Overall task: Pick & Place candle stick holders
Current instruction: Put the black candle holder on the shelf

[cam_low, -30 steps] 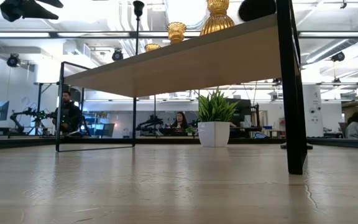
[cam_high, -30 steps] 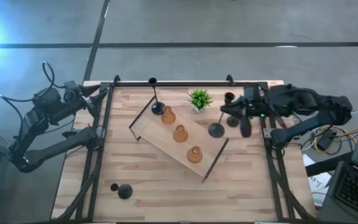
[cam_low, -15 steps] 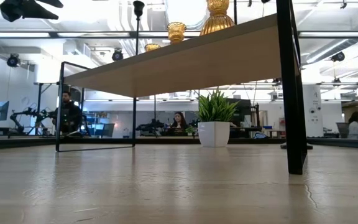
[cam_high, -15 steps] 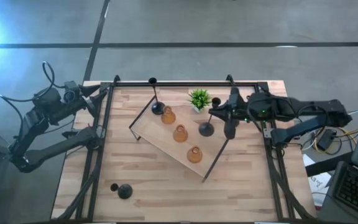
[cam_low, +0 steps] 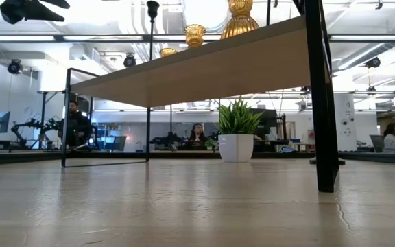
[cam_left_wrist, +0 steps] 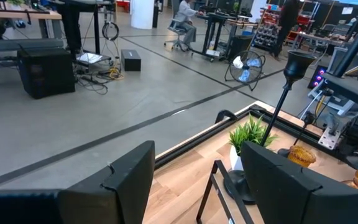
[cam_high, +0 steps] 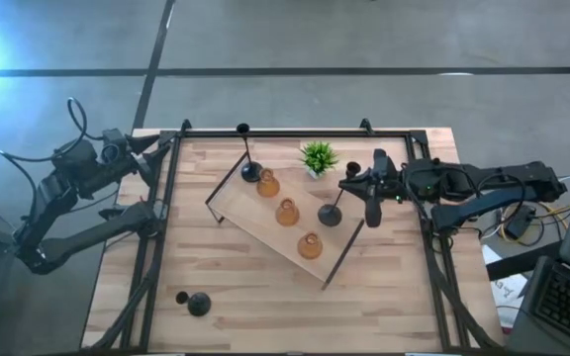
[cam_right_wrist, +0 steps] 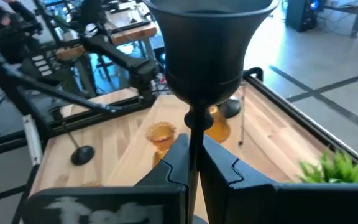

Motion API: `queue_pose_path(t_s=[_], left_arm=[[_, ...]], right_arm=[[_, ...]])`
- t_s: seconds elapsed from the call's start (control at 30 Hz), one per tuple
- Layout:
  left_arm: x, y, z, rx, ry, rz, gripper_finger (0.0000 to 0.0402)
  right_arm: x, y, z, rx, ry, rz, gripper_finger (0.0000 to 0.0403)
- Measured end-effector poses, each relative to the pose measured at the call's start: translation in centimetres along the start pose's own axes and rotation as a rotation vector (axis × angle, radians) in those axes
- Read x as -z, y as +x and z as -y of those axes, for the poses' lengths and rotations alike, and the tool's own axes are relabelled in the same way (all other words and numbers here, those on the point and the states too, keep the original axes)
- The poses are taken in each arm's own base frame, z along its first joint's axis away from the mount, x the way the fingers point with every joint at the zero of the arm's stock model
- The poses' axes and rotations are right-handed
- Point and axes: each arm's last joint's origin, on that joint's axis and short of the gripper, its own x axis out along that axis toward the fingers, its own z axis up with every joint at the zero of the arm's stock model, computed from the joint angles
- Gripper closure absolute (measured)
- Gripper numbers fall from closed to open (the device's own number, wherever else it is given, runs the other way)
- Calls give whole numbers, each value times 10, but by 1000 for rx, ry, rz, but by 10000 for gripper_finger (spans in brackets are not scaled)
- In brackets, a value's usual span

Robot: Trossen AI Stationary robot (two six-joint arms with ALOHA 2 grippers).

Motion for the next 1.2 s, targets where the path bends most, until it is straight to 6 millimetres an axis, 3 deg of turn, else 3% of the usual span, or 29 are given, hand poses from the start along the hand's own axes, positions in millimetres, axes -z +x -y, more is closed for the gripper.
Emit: queue_pose_path(t_s=[0.37,1.2], left_arm=[[0,0,0,0,0,0,158],[0,0,0,0,0,0,158]], right_arm=[[6,-8,-16,-28,-59,-63,392],[17,-13,-17,-10,-98,-120,392]])
